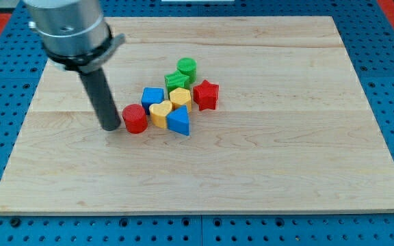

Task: Slide the blue triangle to the bottom left of red star

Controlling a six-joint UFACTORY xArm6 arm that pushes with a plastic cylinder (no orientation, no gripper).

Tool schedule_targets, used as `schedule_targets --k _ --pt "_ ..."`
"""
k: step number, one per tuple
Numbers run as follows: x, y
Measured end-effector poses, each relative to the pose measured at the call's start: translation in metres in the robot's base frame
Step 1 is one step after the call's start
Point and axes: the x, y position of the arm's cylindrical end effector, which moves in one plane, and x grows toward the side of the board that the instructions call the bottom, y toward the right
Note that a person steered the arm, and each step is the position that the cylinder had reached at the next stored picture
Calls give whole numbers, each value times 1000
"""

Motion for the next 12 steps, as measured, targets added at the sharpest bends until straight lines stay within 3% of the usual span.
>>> schedule_targets --k 3,9,11,12 --pt "13 78" --pt "42 159" --pt "-9 145" --pt "-9 145"
